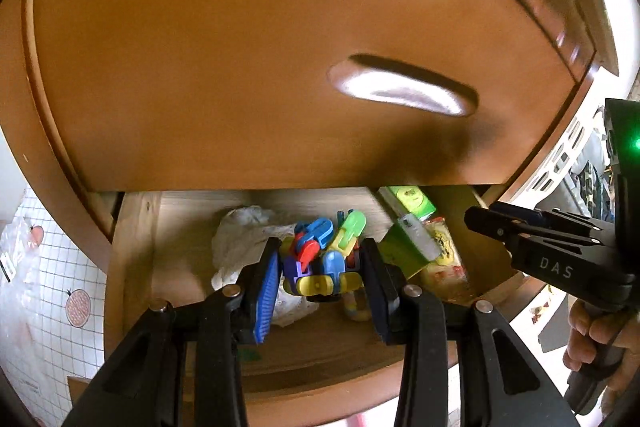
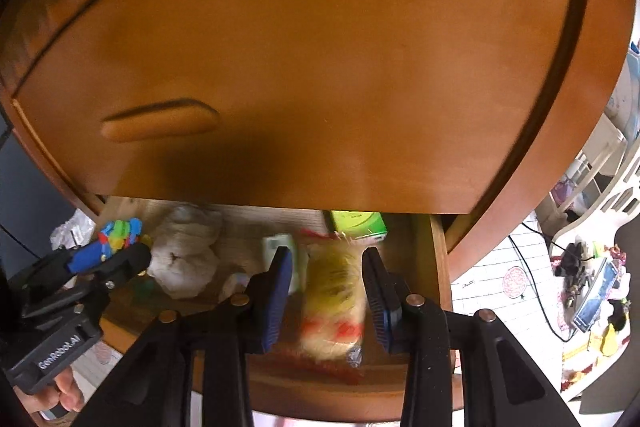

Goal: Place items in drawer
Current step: 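Carry the block toy and bread packet up into the open lower drawer, then open both tools to drop the block toy and bread packet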

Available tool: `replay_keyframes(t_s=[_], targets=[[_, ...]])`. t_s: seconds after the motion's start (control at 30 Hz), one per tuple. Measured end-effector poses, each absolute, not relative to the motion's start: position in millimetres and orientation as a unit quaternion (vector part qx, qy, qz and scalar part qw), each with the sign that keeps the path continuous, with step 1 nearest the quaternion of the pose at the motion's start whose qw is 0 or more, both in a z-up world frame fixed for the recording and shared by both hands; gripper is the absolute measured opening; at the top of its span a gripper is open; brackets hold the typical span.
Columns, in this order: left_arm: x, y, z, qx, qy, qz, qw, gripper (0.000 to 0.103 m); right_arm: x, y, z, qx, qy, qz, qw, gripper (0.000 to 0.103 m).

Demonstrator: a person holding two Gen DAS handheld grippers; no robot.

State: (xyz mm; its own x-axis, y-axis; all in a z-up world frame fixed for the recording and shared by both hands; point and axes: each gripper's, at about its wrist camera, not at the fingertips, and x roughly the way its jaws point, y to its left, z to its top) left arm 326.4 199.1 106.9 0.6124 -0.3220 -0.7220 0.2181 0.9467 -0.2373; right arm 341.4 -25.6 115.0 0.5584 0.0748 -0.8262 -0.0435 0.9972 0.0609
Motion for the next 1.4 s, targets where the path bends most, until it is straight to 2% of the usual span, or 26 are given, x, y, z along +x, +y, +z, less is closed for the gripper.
replay_keyframes(t_s=[0.37, 0.43, 0.5, 0.57, 0.63, 0.7, 0.77, 0.83, 0.93, 0.97, 1.03, 1.1, 1.17, 1.23, 1.4], targets=[[337, 200, 91, -0.070, 0.439, -0.139, 0.885, 0.041, 354, -28, 91, 0.013, 0.492, 0.030, 0.870, 0.039], [340, 201, 89, -0.073, 0.439, -0.140, 0.884, 0.044, 355, -28, 88, 0.015, 0.495, 0.034, 0.868, 0.039], [340, 202, 89, -0.075, 0.438, -0.137, 0.885, 0.057, 356, -29, 86, 0.019, 0.497, 0.035, 0.867, 0.040], [340, 203, 90, -0.077, 0.437, -0.135, 0.886, 0.058, 357, -31, 85, 0.030, 0.500, 0.037, 0.865, 0.040], [340, 204, 90, -0.078, 0.438, -0.133, 0.886, 0.059, 356, -33, 82, 0.041, 0.502, 0.040, 0.863, 0.051], [338, 205, 94, -0.079, 0.437, -0.128, 0.887, 0.069, 356, -34, 80, 0.048, 0.503, 0.044, 0.862, 0.062], [338, 206, 94, -0.082, 0.434, -0.127, 0.888, 0.071, 355, -34, 80, 0.047, 0.503, 0.044, 0.862, 0.063], [337, 207, 96, -0.081, 0.433, -0.120, 0.890, 0.072, 354, -35, 80, 0.050, 0.501, 0.048, 0.862, 0.072], [336, 209, 99, -0.075, 0.429, -0.101, 0.895, 0.074, 352, -35, 84, 0.053, 0.498, 0.051, 0.864, 0.079], [336, 210, 100, -0.075, 0.427, -0.098, 0.896, 0.078, 350, -36, 85, 0.055, 0.497, 0.051, 0.864, 0.081], [337, 210, 100, -0.077, 0.423, -0.090, 0.899, 0.089, 350, -35, 85, 0.057, 0.495, 0.056, 0.865, 0.094], [335, 212, 102, -0.078, 0.415, -0.086, 0.902, 0.093, 348, -35, 87, 0.056, 0.492, 0.057, 0.867, 0.100], [333, 213, 103, -0.075, 0.412, -0.081, 0.905, 0.095, 346, -35, 88, 0.055, 0.490, 0.056, 0.868, 0.102], [330, 215, 108, -0.071, 0.407, -0.075, 0.908, 0.103, 345, -36, 88, 0.058, 0.489, 0.053, 0.869, 0.103], [325, 218, 115, -0.071, 0.397, -0.074, 0.912, 0.103, 340, -39, 90, 0.059, 0.488, 0.053, 0.869, 0.103]])
